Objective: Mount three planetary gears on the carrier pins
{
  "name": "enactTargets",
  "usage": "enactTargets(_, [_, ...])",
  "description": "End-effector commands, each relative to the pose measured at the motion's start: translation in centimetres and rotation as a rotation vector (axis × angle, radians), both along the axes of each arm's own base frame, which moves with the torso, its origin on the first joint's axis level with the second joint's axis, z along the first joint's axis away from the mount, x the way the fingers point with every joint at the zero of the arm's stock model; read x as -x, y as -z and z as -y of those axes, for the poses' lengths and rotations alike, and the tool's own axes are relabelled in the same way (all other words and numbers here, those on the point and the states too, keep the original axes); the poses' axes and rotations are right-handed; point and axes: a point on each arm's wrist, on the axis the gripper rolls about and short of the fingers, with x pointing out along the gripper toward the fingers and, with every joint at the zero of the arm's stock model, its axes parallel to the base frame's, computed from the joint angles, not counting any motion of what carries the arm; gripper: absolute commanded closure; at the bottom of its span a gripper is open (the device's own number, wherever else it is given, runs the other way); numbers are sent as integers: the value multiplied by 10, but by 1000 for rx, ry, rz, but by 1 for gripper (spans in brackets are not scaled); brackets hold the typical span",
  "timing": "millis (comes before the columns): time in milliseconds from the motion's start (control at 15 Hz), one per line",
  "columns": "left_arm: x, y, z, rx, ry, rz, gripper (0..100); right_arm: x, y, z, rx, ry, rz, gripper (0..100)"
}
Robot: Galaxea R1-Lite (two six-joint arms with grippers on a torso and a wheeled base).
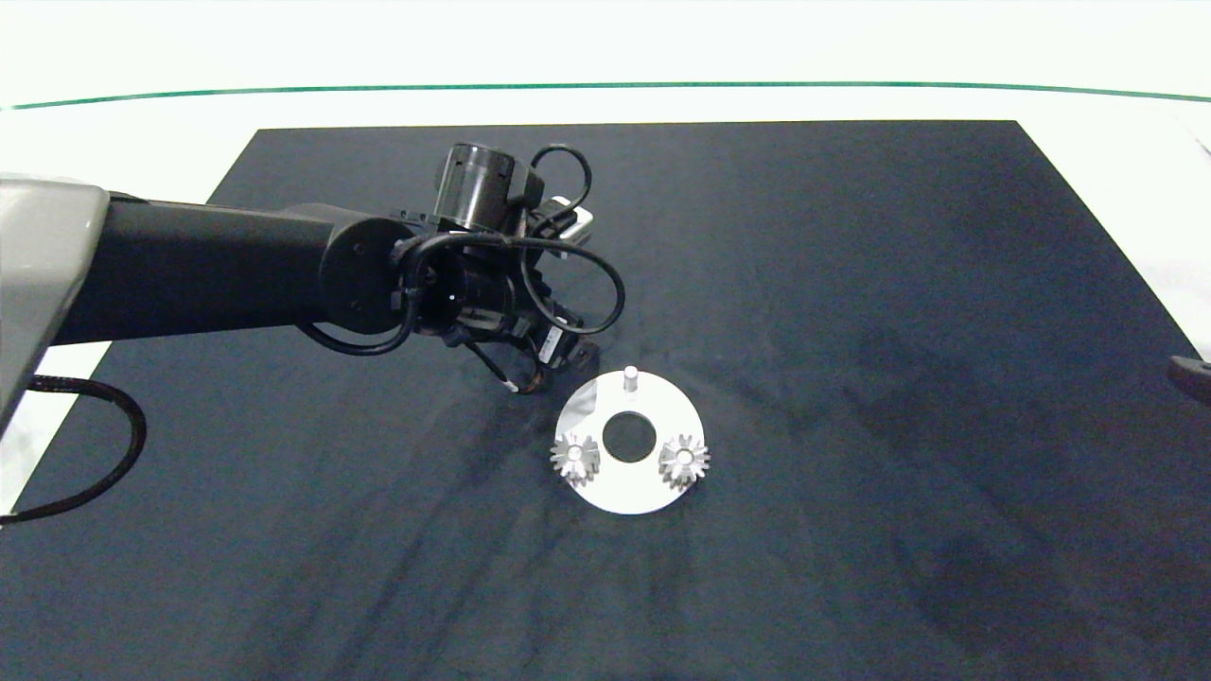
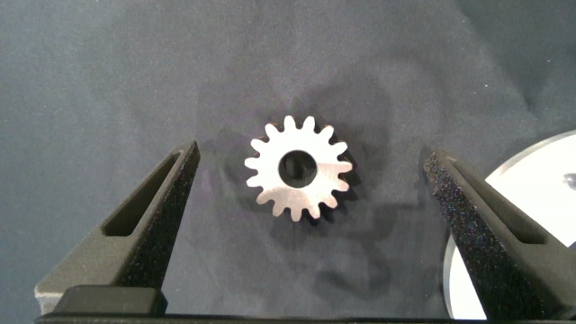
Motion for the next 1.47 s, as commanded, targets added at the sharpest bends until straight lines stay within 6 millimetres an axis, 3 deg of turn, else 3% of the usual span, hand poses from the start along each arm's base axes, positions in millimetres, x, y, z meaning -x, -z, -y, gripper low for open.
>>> enactTargets(67, [-1,1,1,-4,1,-2,5,0,0,0,3,1,-2,0])
enactTargets(1467, [-2,2,2,-10,5,-17,47,0,0,0,2,1,-1,0])
